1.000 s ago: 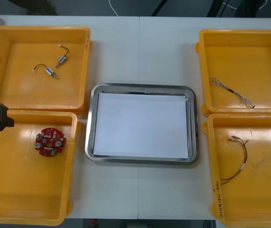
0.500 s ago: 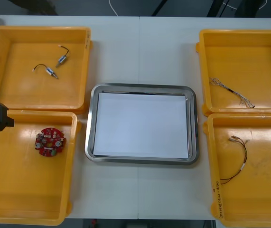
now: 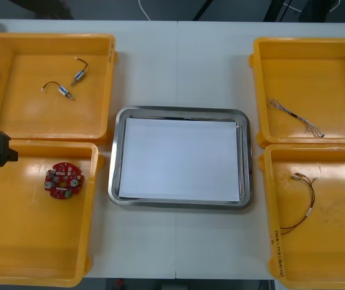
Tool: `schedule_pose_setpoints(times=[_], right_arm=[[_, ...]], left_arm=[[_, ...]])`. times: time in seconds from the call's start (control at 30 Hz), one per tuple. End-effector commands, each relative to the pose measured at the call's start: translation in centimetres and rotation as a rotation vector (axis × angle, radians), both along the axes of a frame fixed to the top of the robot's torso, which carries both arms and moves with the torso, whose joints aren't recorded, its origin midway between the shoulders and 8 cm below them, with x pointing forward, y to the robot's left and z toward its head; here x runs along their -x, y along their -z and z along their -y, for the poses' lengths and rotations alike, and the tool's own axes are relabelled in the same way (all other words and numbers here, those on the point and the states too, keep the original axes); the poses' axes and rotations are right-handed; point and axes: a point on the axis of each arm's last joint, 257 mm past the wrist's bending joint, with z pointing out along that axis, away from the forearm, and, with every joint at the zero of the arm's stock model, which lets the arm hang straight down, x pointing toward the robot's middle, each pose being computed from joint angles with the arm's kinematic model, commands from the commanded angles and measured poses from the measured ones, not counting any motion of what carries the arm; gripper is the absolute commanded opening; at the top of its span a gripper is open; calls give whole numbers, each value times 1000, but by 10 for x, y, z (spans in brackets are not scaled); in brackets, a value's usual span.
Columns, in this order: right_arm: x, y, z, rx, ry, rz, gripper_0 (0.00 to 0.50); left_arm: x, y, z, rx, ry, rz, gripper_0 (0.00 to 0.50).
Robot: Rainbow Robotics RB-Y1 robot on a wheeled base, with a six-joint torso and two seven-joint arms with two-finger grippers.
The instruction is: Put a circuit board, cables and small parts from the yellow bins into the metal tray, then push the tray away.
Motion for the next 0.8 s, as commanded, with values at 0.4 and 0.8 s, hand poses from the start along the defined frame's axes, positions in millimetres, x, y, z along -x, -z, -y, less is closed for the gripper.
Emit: schedule_pose_setpoints(times=[0.4, 0.8], right_arm=[[4, -14, 13, 48, 4, 23, 500], [4, -14, 13, 48, 4, 23, 500]], left_arm=[[4, -14, -17, -92, 54, 22, 500], [4, -14, -17, -92, 54, 22, 500]])
